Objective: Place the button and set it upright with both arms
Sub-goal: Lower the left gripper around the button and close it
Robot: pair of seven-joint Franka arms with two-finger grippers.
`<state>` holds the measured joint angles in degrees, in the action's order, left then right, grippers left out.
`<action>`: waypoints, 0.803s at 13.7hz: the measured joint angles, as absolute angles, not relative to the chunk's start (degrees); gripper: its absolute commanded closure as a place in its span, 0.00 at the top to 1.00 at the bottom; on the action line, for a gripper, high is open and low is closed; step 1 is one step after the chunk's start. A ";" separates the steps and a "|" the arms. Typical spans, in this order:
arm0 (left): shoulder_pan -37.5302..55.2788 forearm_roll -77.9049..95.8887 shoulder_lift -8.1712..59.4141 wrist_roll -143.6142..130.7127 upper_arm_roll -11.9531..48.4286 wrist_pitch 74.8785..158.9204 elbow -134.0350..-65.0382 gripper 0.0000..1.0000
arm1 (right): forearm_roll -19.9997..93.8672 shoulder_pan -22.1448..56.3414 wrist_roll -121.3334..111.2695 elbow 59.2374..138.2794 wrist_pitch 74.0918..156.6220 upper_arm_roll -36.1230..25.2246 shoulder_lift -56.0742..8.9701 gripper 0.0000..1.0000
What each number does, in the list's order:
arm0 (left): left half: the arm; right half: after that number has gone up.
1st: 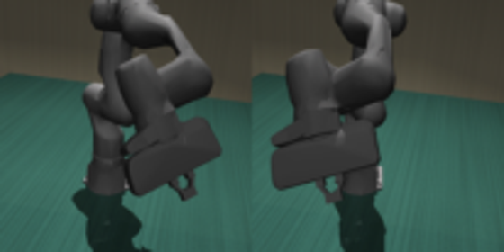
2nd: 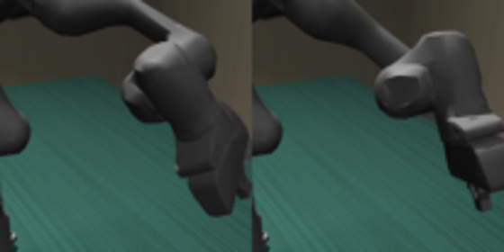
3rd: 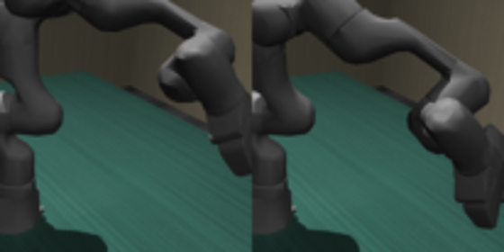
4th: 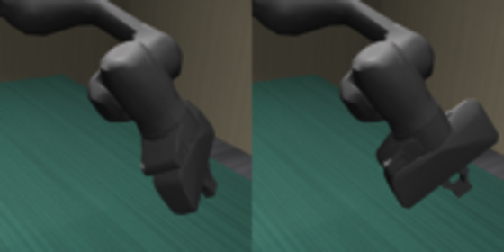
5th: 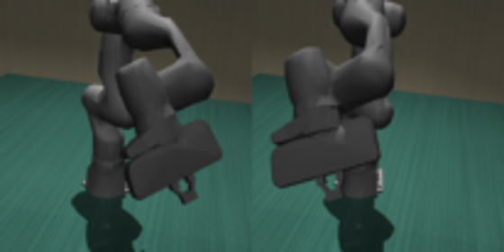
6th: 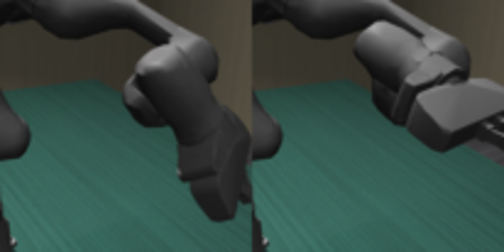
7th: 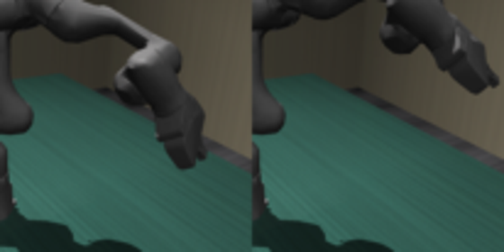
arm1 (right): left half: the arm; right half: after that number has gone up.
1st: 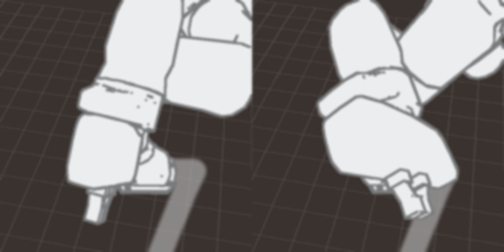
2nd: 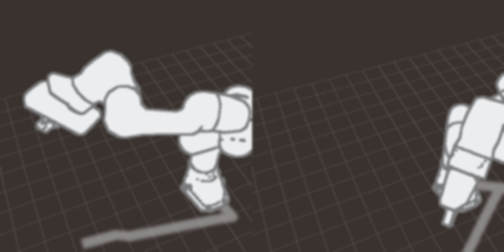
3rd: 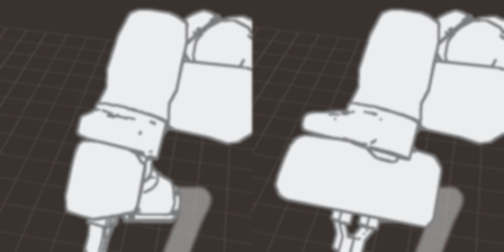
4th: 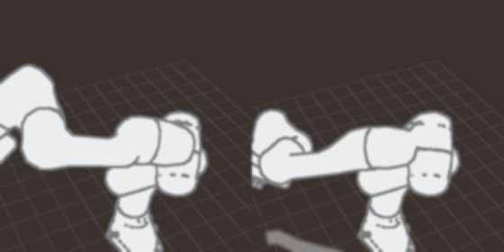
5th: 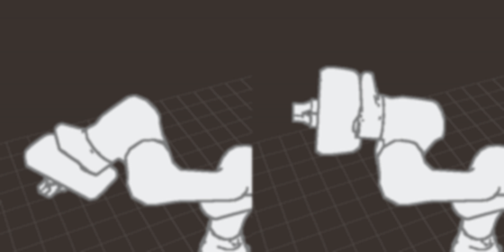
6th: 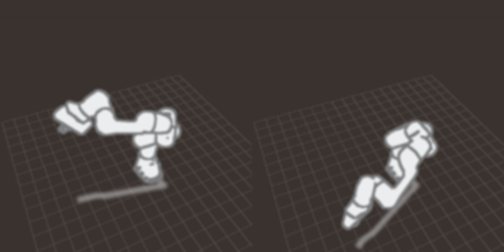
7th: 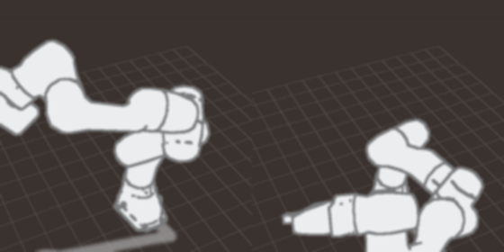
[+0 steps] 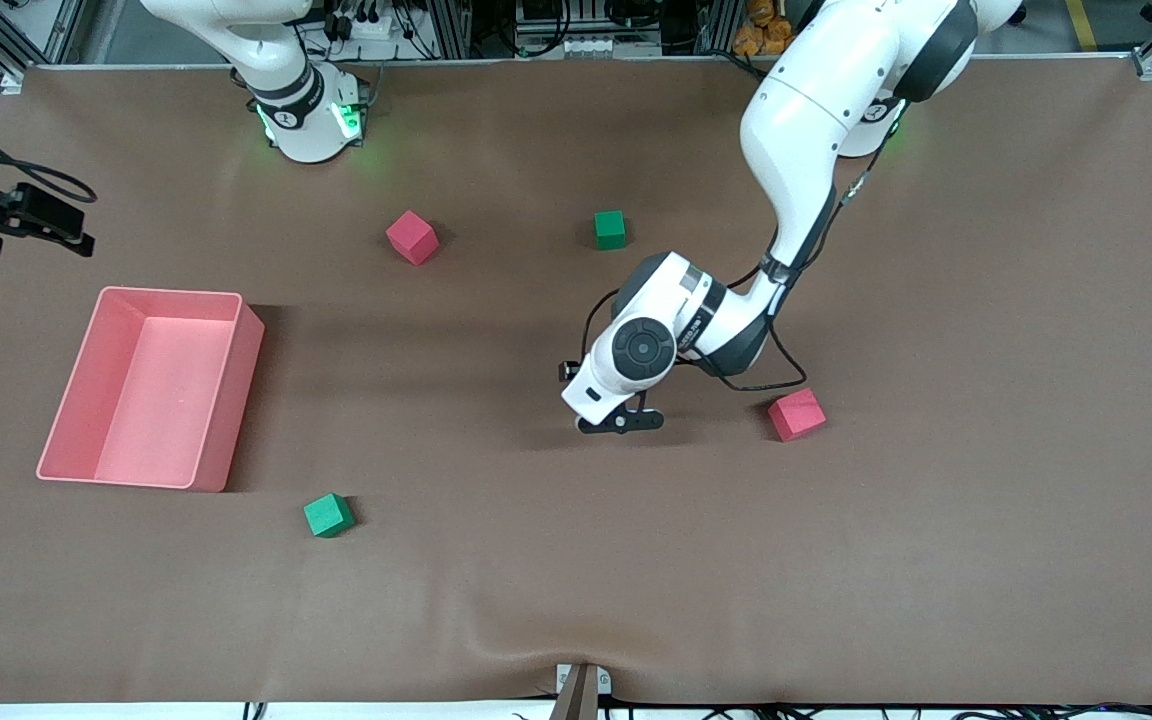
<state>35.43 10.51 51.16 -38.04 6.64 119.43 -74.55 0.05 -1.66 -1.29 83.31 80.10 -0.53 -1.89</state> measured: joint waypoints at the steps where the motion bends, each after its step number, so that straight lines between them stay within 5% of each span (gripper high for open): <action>1: 35.55 10.51 51.35 -38.05 6.64 119.66 -74.55 0.79 | 0.08 -2.37 -2.02 83.37 80.08 -0.58 -1.92 1.00; 11: 35.47 10.51 51.94 -38.11 6.35 119.71 -74.51 0.70 | 0.15 -2.60 -2.67 83.39 79.68 0.18 -1.92 1.00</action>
<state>35.47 10.51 51.94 -38.11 6.35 119.71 -74.51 0.15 -2.60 -2.67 83.39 79.68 0.18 -1.92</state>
